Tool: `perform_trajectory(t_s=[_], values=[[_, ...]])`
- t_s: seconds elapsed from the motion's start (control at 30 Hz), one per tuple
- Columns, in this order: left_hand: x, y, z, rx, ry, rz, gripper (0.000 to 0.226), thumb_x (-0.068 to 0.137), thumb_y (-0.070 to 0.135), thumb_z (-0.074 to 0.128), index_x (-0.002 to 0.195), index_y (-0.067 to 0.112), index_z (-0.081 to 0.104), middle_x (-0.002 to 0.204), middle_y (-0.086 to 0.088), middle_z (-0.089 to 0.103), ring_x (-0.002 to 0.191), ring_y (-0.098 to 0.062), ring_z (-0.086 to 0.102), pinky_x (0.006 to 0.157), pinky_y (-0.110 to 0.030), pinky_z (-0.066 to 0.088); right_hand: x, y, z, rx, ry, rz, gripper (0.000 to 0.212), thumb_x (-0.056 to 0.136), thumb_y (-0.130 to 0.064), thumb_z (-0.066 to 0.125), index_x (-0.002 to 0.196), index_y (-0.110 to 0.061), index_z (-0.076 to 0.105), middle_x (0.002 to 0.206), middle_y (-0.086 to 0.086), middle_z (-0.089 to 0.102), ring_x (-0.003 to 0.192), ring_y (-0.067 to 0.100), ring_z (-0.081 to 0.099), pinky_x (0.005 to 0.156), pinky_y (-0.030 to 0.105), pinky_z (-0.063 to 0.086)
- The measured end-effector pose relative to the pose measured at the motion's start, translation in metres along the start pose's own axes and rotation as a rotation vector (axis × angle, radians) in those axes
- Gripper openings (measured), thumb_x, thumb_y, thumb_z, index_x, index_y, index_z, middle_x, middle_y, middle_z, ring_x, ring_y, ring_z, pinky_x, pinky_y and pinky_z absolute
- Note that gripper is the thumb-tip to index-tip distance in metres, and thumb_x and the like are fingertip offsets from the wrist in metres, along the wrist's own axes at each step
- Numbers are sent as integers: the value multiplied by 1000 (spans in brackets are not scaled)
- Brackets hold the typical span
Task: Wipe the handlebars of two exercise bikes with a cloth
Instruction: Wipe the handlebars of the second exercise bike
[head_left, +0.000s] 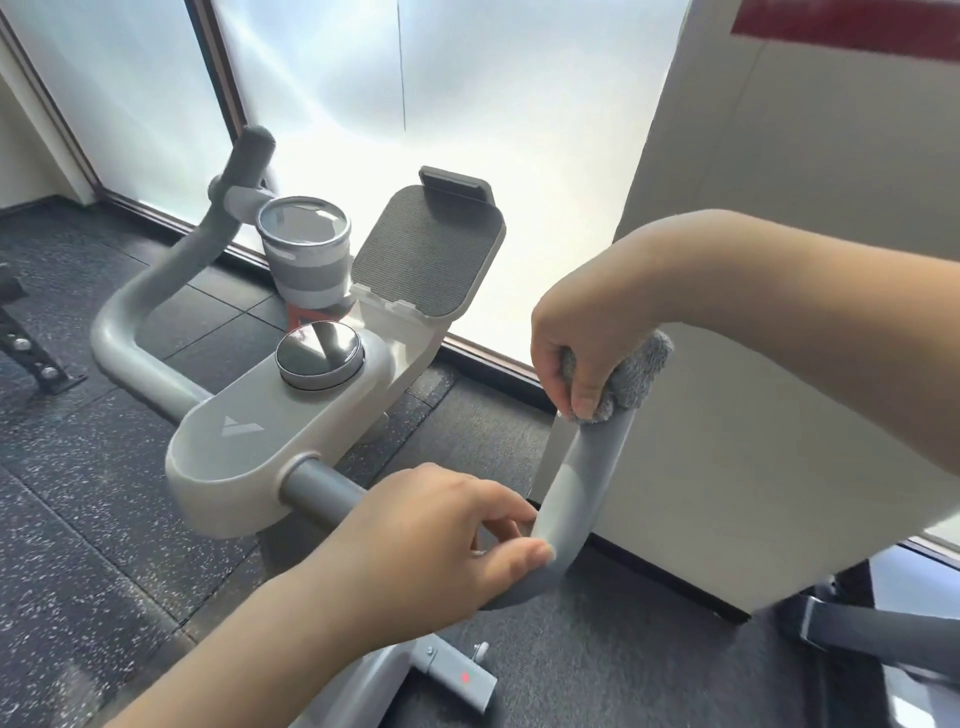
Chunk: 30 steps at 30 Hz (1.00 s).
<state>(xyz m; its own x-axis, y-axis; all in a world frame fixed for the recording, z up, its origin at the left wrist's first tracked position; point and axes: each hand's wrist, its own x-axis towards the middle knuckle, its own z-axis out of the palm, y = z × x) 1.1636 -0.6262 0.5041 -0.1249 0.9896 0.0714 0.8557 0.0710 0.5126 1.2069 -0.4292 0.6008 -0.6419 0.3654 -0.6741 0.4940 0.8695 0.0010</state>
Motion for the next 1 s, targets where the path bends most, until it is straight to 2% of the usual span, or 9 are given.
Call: perform_trajectory(t_s=[0.07,0.13,0.27,0.37,0.5,0.6,0.8,0.87,1.0], values=[[4,3,2,-9,-3,-30,49,76,71,47,111,42,64,89,31,67,67,8,53,72,-16,44,-9,3,-3,-84,45,-76,19,78,-18,76,96,-16,76,64,-19,65,44,-17,53,39,1,35],[10,6,3,-47,-4,-67,43,79,68,54,110,40,65,88,29,68,67,8,54,75,-19,47,-18,6,-5,-203,123,-180,4,77,-24,75,80,-26,73,66,-20,62,52,-16,53,45,-1,35],[21,14,7,-150,13,-127,36,80,60,61,109,39,68,82,24,68,64,7,53,76,-25,51,-33,11,-11,-343,273,-215,6,77,-28,73,75,-33,70,68,-19,62,60,-3,53,48,-1,35],[26,16,11,-146,25,-144,41,79,62,59,113,39,66,78,24,66,64,7,53,75,-24,50,-39,16,-14,-379,378,-211,6,76,-30,71,74,-36,69,69,-19,63,64,-1,55,44,7,37],[26,14,14,-175,42,-165,41,76,66,58,111,45,64,74,29,65,64,9,54,73,-21,49,-43,23,-14,-399,493,-186,9,76,-28,66,73,-37,64,71,-19,62,66,1,54,48,17,32],[26,14,15,-199,52,-166,42,71,70,55,105,48,63,75,31,65,65,8,57,70,-21,50,-43,27,-13,-415,606,-157,9,76,-25,63,77,-33,67,76,-15,65,74,10,58,53,21,41],[26,16,13,-192,34,-149,31,72,69,55,100,58,55,77,33,64,62,8,55,62,-18,44,-50,37,-27,-240,681,-150,10,76,-23,65,79,-31,72,78,-15,67,79,10,59,63,25,49],[27,17,13,-188,37,-136,34,68,73,49,100,63,49,76,34,63,62,7,55,62,-18,43,-51,43,-32,-106,680,-144,9,75,-25,67,76,-32,72,81,-16,70,81,8,63,67,25,53],[26,18,13,-189,49,-128,35,66,72,49,100,65,45,77,35,63,63,6,56,62,-17,44,-51,60,-35,182,665,-195,7,73,-31,70,77,-36,73,86,-19,73,87,5,67,80,37,59]])
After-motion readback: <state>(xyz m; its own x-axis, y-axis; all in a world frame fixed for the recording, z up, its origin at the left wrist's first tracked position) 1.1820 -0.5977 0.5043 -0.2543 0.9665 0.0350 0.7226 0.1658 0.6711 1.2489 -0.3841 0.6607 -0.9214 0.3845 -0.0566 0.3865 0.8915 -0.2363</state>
